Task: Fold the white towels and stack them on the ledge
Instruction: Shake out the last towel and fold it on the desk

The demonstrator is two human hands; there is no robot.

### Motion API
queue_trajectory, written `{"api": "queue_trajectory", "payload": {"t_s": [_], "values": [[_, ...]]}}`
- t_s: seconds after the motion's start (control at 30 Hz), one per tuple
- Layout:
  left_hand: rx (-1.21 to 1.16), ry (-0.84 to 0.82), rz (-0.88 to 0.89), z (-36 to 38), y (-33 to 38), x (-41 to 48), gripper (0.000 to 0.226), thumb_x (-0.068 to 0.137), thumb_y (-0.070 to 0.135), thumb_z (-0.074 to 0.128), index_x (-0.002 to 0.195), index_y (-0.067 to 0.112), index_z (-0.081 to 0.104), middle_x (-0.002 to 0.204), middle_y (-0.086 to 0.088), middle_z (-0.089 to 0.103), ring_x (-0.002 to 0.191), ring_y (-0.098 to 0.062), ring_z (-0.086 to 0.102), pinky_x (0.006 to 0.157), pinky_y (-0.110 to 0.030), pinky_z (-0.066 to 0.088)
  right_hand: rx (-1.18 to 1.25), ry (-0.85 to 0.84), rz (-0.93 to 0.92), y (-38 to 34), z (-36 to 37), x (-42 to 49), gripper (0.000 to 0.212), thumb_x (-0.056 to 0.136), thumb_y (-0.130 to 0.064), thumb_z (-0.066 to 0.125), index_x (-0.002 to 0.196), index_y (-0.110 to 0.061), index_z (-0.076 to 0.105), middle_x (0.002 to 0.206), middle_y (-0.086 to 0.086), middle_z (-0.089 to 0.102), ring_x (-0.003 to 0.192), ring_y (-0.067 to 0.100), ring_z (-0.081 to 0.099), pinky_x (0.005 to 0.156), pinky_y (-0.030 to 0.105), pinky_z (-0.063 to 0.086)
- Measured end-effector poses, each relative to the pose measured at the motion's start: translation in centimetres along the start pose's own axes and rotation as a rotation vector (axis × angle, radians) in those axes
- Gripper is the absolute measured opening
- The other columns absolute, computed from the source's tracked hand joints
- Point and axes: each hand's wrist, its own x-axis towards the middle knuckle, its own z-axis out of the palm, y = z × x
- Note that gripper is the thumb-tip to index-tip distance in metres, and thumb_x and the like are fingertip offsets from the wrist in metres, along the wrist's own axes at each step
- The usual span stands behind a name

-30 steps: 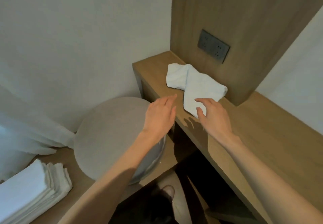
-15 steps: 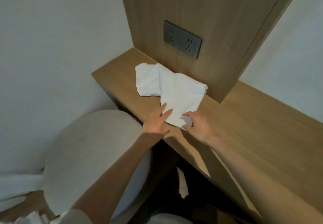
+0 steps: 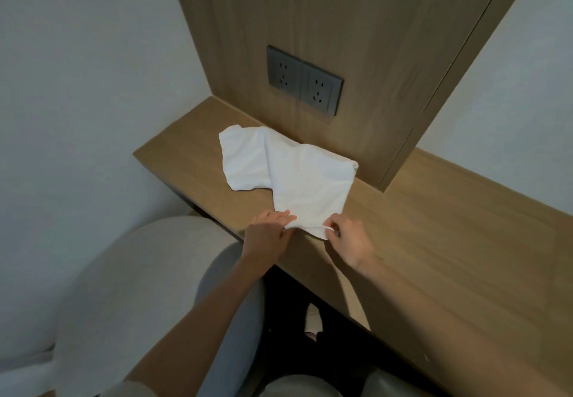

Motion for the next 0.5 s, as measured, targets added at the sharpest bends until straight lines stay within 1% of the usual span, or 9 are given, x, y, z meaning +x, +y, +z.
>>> {"api": "queue_trajectory", "payload": {"t_s": [0.07,0.1,0.17,0.23,0.3,0.4,0.43,0.5], "values": [[-0.072,0.035,0.004,-0.6,0.2,0.3,0.028,0.093,0.028,0.059,0.112,0.009,0.069,0.113,-0.008,0.069,0.105,-0.028,0.060,0.088,-0.031,0.043,0.057,0.067,0.006,-0.3,-0.5,0.0,0.013,0.094,-0.014,0.052,0.101,-0.009,0.062,0.101,0.011,0.066,0.087,0.027,0.060,0.076,0.038,0.050],[-0.115,0.003,-0.006,-1.1,0.3,0.6,0.029,0.094,0.026,0.058,0.113,0.006,0.068,0.112,-0.010,0.067,0.107,-0.028,0.058,0.090,-0.031,0.039,0.098,0.112,0.013,-0.4,-0.8,0.0,0.011,0.094,-0.013,0.054,0.099,-0.009,0.062,0.101,0.009,0.065,0.086,0.024,0.059,0.075,0.036,0.051],[-0.167,-0.098,-0.009,-2.0,0.5,1.3,0.033,0.097,0.028,0.053,0.120,0.007,0.062,0.117,-0.008,0.062,0.113,-0.025,0.051,0.092,-0.027,0.033,0.180,0.193,0.043,-0.6,-1.5,0.1,0.008,0.093,-0.012,0.057,0.099,-0.011,0.063,0.101,0.005,0.064,0.085,0.017,0.057,0.072,0.028,0.050],[-0.166,-0.138,0.033,-2.9,0.8,1.6,0.034,0.099,0.029,0.049,0.124,0.010,0.060,0.118,-0.007,0.060,0.112,-0.023,0.051,0.091,-0.029,0.036,0.246,0.236,0.067,-0.7,-2.5,0.2,0.009,0.093,-0.013,0.058,0.099,-0.012,0.063,0.101,0.003,0.064,0.084,0.013,0.056,0.070,0.020,0.047],[-0.161,-0.109,0.087,-3.9,1.5,1.4,0.031,0.099,0.025,0.049,0.125,0.011,0.060,0.118,-0.006,0.061,0.110,-0.022,0.052,0.090,-0.031,0.040,0.309,0.287,0.051,-0.9,-3.5,0.0,0.008,0.093,-0.012,0.057,0.097,-0.013,0.064,0.098,0.002,0.064,0.083,0.011,0.056,0.068,0.018,0.048],[-0.141,-0.036,0.094,-5.2,3.1,0.8,0.030,0.094,0.015,0.052,0.123,0.012,0.060,0.119,-0.004,0.061,0.109,-0.021,0.051,0.088,-0.035,0.045,0.409,0.362,0.001,-1.5,-5.4,-1.0,0.007,0.092,-0.010,0.057,0.094,-0.015,0.063,0.094,0.000,0.062,0.084,0.013,0.057,0.073,0.028,0.053],[-0.147,-0.002,0.072,-5.6,3.7,0.7,0.030,0.093,0.013,0.052,0.122,0.012,0.061,0.118,-0.004,0.061,0.108,-0.021,0.050,0.087,-0.035,0.045,0.420,0.387,-0.017,-1.8,-6.0,-1.4,0.008,0.092,-0.009,0.057,0.094,-0.015,0.062,0.094,0.000,0.061,0.083,0.011,0.057,0.074,0.028,0.052],[-0.180,0.069,0.031,-6.4,5.1,0.2,0.029,0.092,0.010,0.051,0.119,0.010,0.061,0.116,-0.005,0.060,0.106,-0.021,0.049,0.085,-0.031,0.044,0.416,0.439,-0.062,-2.1,-7.2,-2.6,0.009,0.093,-0.010,0.056,0.095,-0.016,0.061,0.097,0.001,0.061,0.082,0.008,0.054,0.073,0.019,0.048]]}}
